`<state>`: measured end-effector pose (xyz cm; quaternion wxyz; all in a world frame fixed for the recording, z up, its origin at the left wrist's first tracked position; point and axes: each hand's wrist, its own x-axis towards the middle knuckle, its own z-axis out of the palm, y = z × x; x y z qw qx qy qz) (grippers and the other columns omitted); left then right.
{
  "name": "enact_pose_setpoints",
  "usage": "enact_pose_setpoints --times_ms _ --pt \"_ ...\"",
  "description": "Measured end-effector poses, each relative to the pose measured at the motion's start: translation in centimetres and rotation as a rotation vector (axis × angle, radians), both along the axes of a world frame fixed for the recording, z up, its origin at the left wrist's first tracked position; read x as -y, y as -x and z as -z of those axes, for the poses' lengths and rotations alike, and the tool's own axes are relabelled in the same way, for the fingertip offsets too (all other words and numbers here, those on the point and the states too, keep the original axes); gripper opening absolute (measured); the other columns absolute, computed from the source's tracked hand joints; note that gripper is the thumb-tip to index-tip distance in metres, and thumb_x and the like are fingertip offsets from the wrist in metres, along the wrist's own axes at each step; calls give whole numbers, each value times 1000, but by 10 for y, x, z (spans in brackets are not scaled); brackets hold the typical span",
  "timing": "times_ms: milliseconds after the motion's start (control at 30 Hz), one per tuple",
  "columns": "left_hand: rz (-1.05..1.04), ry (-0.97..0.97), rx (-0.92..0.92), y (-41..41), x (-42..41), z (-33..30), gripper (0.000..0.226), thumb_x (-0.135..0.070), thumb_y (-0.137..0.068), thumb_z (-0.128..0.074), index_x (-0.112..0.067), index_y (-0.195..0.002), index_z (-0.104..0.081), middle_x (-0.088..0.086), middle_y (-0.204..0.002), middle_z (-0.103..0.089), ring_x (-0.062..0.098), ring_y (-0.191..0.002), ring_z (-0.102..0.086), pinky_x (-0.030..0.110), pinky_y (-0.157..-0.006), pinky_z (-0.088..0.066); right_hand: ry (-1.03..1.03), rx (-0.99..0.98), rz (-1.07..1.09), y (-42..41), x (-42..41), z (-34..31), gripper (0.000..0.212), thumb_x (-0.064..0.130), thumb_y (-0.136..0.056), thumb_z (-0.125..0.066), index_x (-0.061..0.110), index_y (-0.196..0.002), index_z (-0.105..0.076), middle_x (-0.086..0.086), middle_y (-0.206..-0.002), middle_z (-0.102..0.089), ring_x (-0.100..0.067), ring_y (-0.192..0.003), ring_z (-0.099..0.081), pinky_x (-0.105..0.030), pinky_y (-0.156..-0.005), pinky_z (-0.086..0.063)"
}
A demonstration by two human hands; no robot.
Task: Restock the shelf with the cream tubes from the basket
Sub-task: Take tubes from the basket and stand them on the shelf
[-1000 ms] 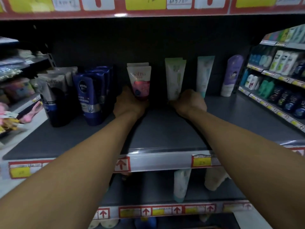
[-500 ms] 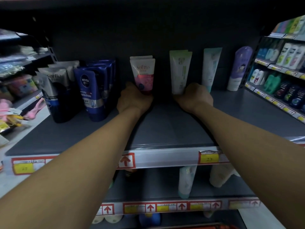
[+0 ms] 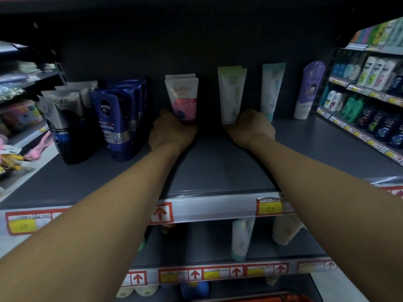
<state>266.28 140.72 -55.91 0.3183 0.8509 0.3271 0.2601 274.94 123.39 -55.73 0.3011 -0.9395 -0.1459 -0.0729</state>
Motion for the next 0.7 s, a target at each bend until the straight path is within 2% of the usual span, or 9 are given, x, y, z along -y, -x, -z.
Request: enact_pose_setpoints --times_ms 200,400,500,600,700 --pt "-1 -3 -11 0 0 0 74 -59 -78 -77 -19 -136 -53 10 -132 -65 35 -118 -66 34 -82 -48 1 10 -3 1 0 0 47 58 -84 -69 19 -111 -67 -7 -112 -68 -30 -102 -67 -35 -74 -47" --pt "2 1 -25 0 1 -2 74 -56 -78 -78 -18 -136 -52 10 -132 -65 34 -118 -66 34 -82 -48 -1 5 -14 -2 0 2 38 59 -85 -68 24 -92 -57 -2 -95 -61 -26 -91 -63 -35 -72 -47" --pt "-1 7 -28 -1 0 -1 75 -55 -78 -78 -17 -137 -51 10 -132 -65 35 -118 -66 36 -85 -51 4 6 -14 -5 -1 3 37 58 -85 -68 23 -92 -57 -1 -93 -59 -24 -83 -57 -34 -70 -47" --pt "7 8 -42 -1 1 0 78 -53 -81 -79 -13 -140 -47 12 -136 -63 35 -123 -64 35 -87 -48 18 4 -23 -7 0 4 38 59 -83 -70 24 -90 -57 0 -89 -57 -23 -80 -55 -32 -69 -46" --pt "11 0 -59 1 2 0 84 -53 -82 -78 -9 -142 -40 15 -140 -59 36 -128 -60 36 -94 -49 32 -1 -32 -5 2 2 44 64 -78 -72 22 -84 -58 0 -84 -58 -22 -78 -55 -28 -62 -42"
